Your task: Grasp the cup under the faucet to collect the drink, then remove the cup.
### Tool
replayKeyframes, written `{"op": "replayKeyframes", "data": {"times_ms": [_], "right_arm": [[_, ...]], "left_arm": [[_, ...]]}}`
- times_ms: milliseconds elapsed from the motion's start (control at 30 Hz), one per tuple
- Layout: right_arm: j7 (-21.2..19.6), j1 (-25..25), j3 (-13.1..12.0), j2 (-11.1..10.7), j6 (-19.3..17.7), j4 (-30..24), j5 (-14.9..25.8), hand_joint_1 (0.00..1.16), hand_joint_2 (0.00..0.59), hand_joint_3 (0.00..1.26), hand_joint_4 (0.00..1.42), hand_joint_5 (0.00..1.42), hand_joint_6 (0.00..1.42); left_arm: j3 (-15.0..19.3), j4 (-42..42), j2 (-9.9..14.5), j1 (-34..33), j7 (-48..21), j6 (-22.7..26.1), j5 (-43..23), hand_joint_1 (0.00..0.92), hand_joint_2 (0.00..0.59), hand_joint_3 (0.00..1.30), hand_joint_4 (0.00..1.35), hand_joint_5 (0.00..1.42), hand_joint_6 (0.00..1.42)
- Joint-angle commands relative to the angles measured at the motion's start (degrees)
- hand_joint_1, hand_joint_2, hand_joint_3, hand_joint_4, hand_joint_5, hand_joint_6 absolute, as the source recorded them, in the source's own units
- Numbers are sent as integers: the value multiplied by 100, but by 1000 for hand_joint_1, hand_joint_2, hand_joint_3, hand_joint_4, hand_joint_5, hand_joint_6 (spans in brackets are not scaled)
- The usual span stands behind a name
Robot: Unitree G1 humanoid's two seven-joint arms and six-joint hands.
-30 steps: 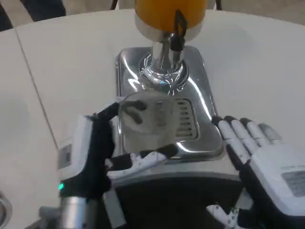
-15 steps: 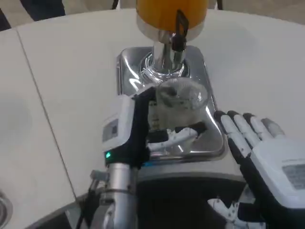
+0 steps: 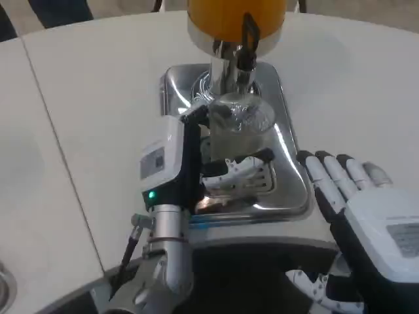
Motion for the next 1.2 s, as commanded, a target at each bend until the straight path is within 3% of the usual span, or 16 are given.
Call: {"op": "replayKeyframes", "data": {"times_ms": [33, 333, 633, 767, 933, 1033, 1200], "right_arm": [[68, 54, 44, 38, 11, 2, -22, 521, 354, 0, 0, 0, 15], [244, -214, 62, 102, 143, 71, 44, 521, 357, 0, 0, 0, 17], [89, 57, 89, 79, 51, -41, 76, 523, 359, 0, 0, 0, 17], [-26, 49, 163, 199, 63, -111, 90, 522, 357, 0, 0, 0, 17], [-220, -7, 179, 397, 115, -111, 157, 519, 354, 0, 0, 0, 17], [-482, -31, 162, 575, 152, -88, 452, 518, 354, 0, 0, 0, 19], [-684, -569, 171, 917, 358, 75, 650, 521, 358, 0, 0, 0, 26]], "left_arm": [[-164, 166, 90, -58, 126, -108, 25, 562, 81, 720, 857, 1120, 1345], [-374, -132, 309, 258, -79, -258, -12, 427, 59, 327, 270, 745, 958], [-465, -443, 502, 391, -188, -341, -28, 394, 50, 239, 136, 645, 807], [-422, -974, 691, 668, -270, -291, -6, 368, 47, 191, 92, 560, 694], [27, -1948, 1022, 1143, -525, 128, -210, 341, 45, 157, 63, 506, 590], [286, -2366, 1216, 1329, -688, 353, -282, 348, 45, 155, 59, 458, 500], [857, -3809, 1430, 2097, -1086, 939, -452, 381, 54, 84, 16, 341, 338]]}}
